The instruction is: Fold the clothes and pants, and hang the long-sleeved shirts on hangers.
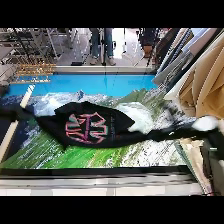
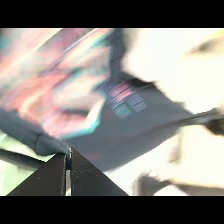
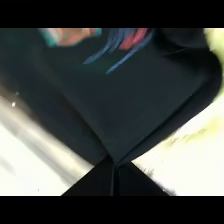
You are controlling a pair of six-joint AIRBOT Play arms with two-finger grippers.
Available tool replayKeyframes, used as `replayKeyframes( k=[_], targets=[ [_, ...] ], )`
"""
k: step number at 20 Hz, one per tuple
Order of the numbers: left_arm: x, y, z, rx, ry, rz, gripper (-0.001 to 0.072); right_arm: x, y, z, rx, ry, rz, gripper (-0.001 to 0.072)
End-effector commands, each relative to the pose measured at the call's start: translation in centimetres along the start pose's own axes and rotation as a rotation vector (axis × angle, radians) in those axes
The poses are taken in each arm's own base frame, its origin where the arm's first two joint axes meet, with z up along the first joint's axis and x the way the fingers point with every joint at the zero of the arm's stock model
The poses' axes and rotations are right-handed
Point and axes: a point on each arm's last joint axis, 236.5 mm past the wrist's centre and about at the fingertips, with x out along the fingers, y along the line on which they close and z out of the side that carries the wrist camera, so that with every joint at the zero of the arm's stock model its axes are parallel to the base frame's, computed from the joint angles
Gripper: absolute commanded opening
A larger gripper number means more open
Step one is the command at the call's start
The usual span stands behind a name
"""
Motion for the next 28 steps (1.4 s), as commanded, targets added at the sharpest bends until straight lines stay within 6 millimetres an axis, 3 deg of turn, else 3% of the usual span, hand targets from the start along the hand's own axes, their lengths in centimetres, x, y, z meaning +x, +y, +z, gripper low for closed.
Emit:
replayKeyframes(
  k=[1, 2, 4, 6, 7, 9, 10, 12, 14, 16, 18, 21, 23, 26, 28],
  targets=[
    [-11.5, -21.4, 5.7, 0.291, -0.473, -0.582, 0.0009, -15.2, 8.2, 6.6, -0.271, -0.382, -0.181, 0.0014],
    [-16.5, -26.9, 5.6, 0.380, -0.630, -0.738, 0.0009, -19.3, 11.2, 7.8, -0.360, -0.496, -0.232, 0.0014],
    [-25.1, -35.4, 2.6, 0.525, -0.872, -0.962, 0.0009, -27.3, 17.2, 8.8, -0.525, -0.719, -0.354, 0.0014],
    [-30.7, -41.5, -1.8, 0.647, -1.049, -1.070, 0.0010, -34.1, 21.9, 8.7, -0.629, -0.920, -0.468, 0.0014],
    [-32.0, -43.5, -3.5, 0.693, -1.117, -1.060, 0.0010, -37.2, 23.7, 8.4, -0.671, -1.014, -0.530, 0.0014],
    [-32.6, -46.1, -5.6, 0.761, -1.213, -0.956, 0.0011, -41.0, 25.5, 7.9, -0.708, -1.139, -0.617, 0.0014],
    [-32.0, -46.7, -6.1, 0.800, -1.239, -0.876, 0.0011, -41.7, 25.5, 8.0, -0.708, -1.161, -0.638, 0.0014],
    [-30.2, -46.1, -5.3, 0.832, -1.250, -0.696, 0.0010, -41.0, 23.8, 9.2, -0.684, -1.130, -0.649, 0.0014],
    [-27.2, -42.3, -1.8, 0.801, -1.215, -0.422, 0.0011, -38.4, 20.3, 11.5, -0.637, -1.038, -0.641, 0.0014],
    [-22.9, -34.7, 2.3, 0.678, -1.093, -0.088, 0.0011, -34.1, 15.3, 13.5, -0.555, -0.888, -0.610, 0.0014],
    [-17.5, -27.1, 4.2, 0.565, -0.905, 0.094, 0.0011, -28.5, 9.7, 14.6, -0.452, -0.690, -0.554, 0.0014],
    [-7.5, -18.3, 4.5, 0.428, -0.618, 0.141, 0.0011, -18.2, 1.2, 14.8, -0.263, -0.389, -0.409, 0.0014],
    [-1.0, -11.0, 4.6, 0.324, -0.470, 0.209, 0.0011, -10.3, -4.4, 14.2, -0.156, -0.217, -0.342, 0.0014],
    [6.1, 0.9, 6.2, 0.183, -0.383, 0.349, 0.0012, 0.4, -13.8, 13.6, -0.019, -0.120, -0.351, 0.0014],
    [9.4, 7.4, 7.7, 0.039, -0.411, 0.353, 0.0012, 5.4, -19.4, 14.0, 0.077, -0.141, -0.380, 0.0014]
  ],
)
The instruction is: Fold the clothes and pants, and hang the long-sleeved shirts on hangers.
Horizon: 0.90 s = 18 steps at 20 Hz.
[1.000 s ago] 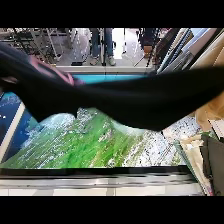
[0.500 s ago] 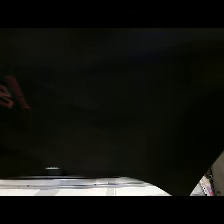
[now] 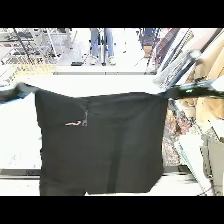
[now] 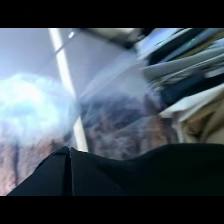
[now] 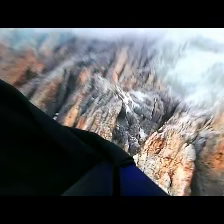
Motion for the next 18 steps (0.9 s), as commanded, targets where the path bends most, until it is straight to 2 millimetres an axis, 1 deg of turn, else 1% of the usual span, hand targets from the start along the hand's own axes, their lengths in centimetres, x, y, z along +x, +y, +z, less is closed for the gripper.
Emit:
replayKeyframes(
  k=[1, 2, 3, 4, 6, 7, 8, 9, 10, 12, 14, 15, 16, 17, 18],
  targets=[
    [8.9, 9.8, -5.0, -0.151, 0.068, 0.122, 0.0012, 12.4, -5.6, -2.9, 0.142, 0.034, -0.050, 0.0014],
    [10.2, 10.2, -5.0, -0.170, 0.066, 0.087, 0.0012, 14.3, -6.6, -2.9, 0.167, 0.014, -0.059, 0.0014],
    [11.1, 10.2, -4.7, -0.175, 0.059, 0.057, 0.0012, 15.7, -7.3, -2.9, 0.192, -0.006, -0.064, 0.0014],
    [11.6, 10.3, -4.2, -0.179, 0.048, 0.052, 0.0012, 16.5, -7.8, -2.8, 0.206, -0.024, -0.070, 0.0014],
    [11.9, 11.1, -3.2, -0.177, 0.018, 0.072, 0.0011, 17.0, -8.2, -2.7, 0.210, -0.036, -0.080, 0.0014],
    [11.7, 11.5, -3.0, -0.179, 0.010, 0.083, 0.0011, 17.0, -8.1, -2.8, 0.211, -0.030, -0.075, 0.0014],
    [11.4, 12.0, -3.3, -0.191, 0.025, 0.092, 0.0011, 17.0, -7.8, -3.4, 0.207, -0.005, -0.064, 0.0014],
    [11.0, 12.7, -4.2, -0.208, 0.066, 0.114, 0.0010, 17.0, -7.2, -4.3, 0.207, 0.037, -0.043, 0.0014],
    [10.5, 13.7, -5.7, -0.221, 0.127, 0.150, 0.0011, 17.0, -6.3, -5.8, 0.207, 0.101, -0.013, 0.0014],
    [8.7, 15.9, -9.5, -0.217, 0.292, 0.246, 0.0011, 16.2, -4.3, -9.3, 0.207, 0.263, 0.059, 0.0014],
    [6.4, 17.8, -13.2, -0.207, 0.458, 0.336, 0.0011, 14.8, -2.4, -12.9, 0.211, 0.434, 0.125, 0.0014],
    [5.4, 18.5, -14.7, -0.203, 0.529, 0.361, 0.0011, 14.1, -1.9, -14.4, 0.232, 0.503, 0.137, 0.0014],
    [4.9, 18.7, -15.9, -0.206, 0.583, 0.365, 0.0011, 13.7, -1.3, -15.4, 0.244, 0.547, 0.156, 0.0014],
    [4.7, 18.9, -17.0, -0.217, 0.625, 0.364, 0.0012, 13.6, -0.8, -16.5, 0.261, 0.584, 0.169, 0.0016],
    [4.9, 19.2, -17.8, -0.225, 0.649, 0.358, 0.0015, 13.8, -0.5, -17.2, 0.263, 0.600, 0.173, 0.0037]
  ],
)
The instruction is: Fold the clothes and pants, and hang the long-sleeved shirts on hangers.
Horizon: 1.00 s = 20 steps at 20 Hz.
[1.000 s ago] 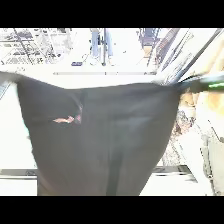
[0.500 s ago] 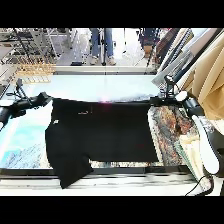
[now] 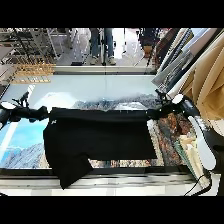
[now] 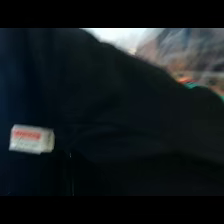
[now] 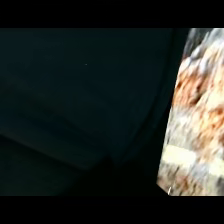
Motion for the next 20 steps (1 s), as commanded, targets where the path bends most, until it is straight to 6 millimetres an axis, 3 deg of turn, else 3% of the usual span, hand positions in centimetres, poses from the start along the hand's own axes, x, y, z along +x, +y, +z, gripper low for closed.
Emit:
replayKeyframes(
  k=[1, 2, 3, 5, 7, 11, 14, 18, 20],
  targets=[
    [0.9, 2.8, -4.2, -0.012, 0.181, 0.071, 0.0131, 1.1, 1.0, -4.7, 0.028, 0.177, 0.043, 0.0231],
    [0.8, 2.8, -4.8, -0.013, 0.206, 0.069, 0.0402, 1.2, 0.8, -5.5, 0.027, 0.207, 0.036, 0.0425],
    [0.1, 2.9, -5.5, -0.021, 0.238, 0.063, 0.0435, 0.7, -0.1, -6.5, 0.035, 0.244, 0.018, 0.0405],
    [-2.5, 4.2, -7.6, -0.085, 0.324, 0.099, 0.0408, -0.8, -1.8, -8.1, 0.119, 0.255, 0.028, 0.0401],
    [-4.8, 5.6, -10.1, -0.143, 0.378, 0.154, 0.0369, -1.8, -3.2, -11.0, 0.203, 0.252, 0.060, 0.0401],
    [-5.3, 4.2, -17.5, -0.165, 0.401, 0.145, 0.0349, -1.5, -4.0, -17.5, 0.289, 0.271, 0.179, 0.0401],
    [-5.6, 2.9, -22.3, -0.162, 0.427, 0.149, 0.0349, -0.8, -3.7, -19.4, 0.301, 0.268, 0.257, 0.0401],
    [-5.1, 3.0, -25.5, -0.180, 0.433, 0.153, 0.0368, 0.4, -2.6, -20.4, 0.233, 0.284, 0.295, 0.0401],
    [-4.1, 2.0, -26.4, -0.171, 0.436, 0.094, 0.0368, 0.9, -2.0, -20.6, 0.213, 0.291, 0.301, 0.0398]
  ],
)
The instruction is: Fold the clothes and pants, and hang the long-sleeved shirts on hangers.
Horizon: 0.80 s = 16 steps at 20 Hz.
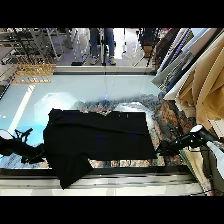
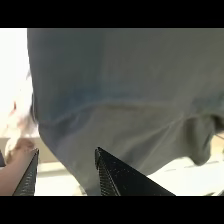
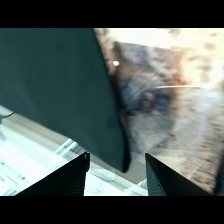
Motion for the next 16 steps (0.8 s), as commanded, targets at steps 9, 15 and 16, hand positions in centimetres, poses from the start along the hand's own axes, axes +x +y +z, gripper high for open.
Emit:
replayKeyframes(
  k=[9, 15, 16],
  targets=[
    [3.1, -3.3, -2.5, 0.053, 0.001, -0.164, 0.0012, 1.1, 3.3, -3.1, -0.098, 0.137, 0.078, 0.0016],
    [-6.7, -9.1, 3.5, 0.117, -0.202, -0.400, 0.0008, -4.3, 8.2, 0.5, -0.171, -0.048, 0.084, 0.0014],
    [-7.7, -9.4, 4.0, 0.140, -0.217, -0.399, 0.0009, -5.3, 8.5, 1.7, -0.171, -0.086, 0.068, 0.0014]
  ],
)
